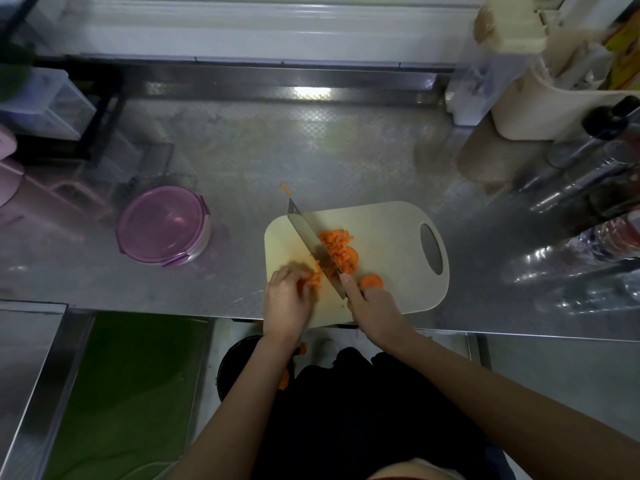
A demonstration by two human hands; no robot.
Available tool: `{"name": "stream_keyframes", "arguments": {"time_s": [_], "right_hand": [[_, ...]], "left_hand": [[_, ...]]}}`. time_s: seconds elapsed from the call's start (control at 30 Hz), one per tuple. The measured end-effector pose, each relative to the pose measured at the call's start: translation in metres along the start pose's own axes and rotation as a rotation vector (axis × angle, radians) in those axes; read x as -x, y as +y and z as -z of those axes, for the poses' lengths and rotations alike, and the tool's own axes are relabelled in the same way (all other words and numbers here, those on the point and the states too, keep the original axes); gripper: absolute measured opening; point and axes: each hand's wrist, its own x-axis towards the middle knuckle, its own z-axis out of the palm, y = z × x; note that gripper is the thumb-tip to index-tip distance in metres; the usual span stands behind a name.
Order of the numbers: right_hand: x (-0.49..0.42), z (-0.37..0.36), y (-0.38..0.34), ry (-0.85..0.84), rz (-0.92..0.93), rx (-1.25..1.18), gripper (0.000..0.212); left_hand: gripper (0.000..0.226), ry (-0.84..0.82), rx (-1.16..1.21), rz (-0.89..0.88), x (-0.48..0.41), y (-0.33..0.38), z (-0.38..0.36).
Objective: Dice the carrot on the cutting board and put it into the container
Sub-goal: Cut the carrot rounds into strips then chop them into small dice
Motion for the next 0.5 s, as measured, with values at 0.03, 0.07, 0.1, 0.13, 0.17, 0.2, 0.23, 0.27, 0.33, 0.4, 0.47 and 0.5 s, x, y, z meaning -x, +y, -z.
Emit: {"name": "stream_keyframes", "arguments": {"time_s": [0.03,0.07,0.1,0.13,0.17,0.2,0.23,0.27,0.33,0.4,0.47,0.5], "right_hand": [[-0.0002,-0.0004,-0.0009,-0.005,0.0,0.001,0.06],[-0.0003,-0.0009,-0.0017,-0.012,-0.001,0.001,0.06],[-0.0007,-0.0013,-0.0027,-0.02,-0.001,0.002,0.06],[-0.001,-0.0018,-0.0034,-0.027,0.0,0.004,0.059],[-0.0014,-0.0025,-0.0041,-0.034,-0.001,0.007,0.059],[-0.0021,-0.0031,-0.0045,-0.038,-0.002,0.012,0.059],[-0.0026,-0.004,-0.005,-0.041,-0.001,0.022,0.059],[-0.0029,-0.0049,-0.0057,-0.041,0.002,0.03,0.059],[-0.0034,-0.0068,-0.0065,-0.045,0.006,0.045,0.058],[-0.0041,-0.0083,-0.0065,-0.051,0.005,0.057,0.058],[-0.0047,-0.0082,-0.0088,-0.061,-0.009,0.062,0.059],[-0.005,-0.0084,-0.0106,-0.066,-0.017,0.065,0.06]], "left_hand": [[0.02,0.0,0.0,-0.007,0.0007,0.0001,0.0003],[0.024,0.003,0.003,-0.009,0.0016,0.0003,0.0005],[0.028,0.012,0.007,-0.005,0.0022,0.0004,0.0008],[0.03,0.026,0.01,0.004,0.0024,0.0002,0.0008],[0.03,0.037,0.01,0.017,0.0025,0.0,0.0008],[0.03,0.038,0.005,0.033,0.0024,0.0,0.0007],[0.028,0.033,-0.004,0.047,0.0024,0.0,0.0003],[0.025,0.028,-0.014,0.054,0.0023,0.0002,0.0],[0.018,0.031,-0.027,0.059,0.0023,0.0012,-0.0006],[0.013,0.047,-0.023,0.058,0.0022,0.0031,-0.0004],[0.009,0.065,-0.018,0.055,0.0019,0.005,-0.0003],[0.008,0.067,-0.022,0.057,0.0017,0.0056,-0.0004]]}}
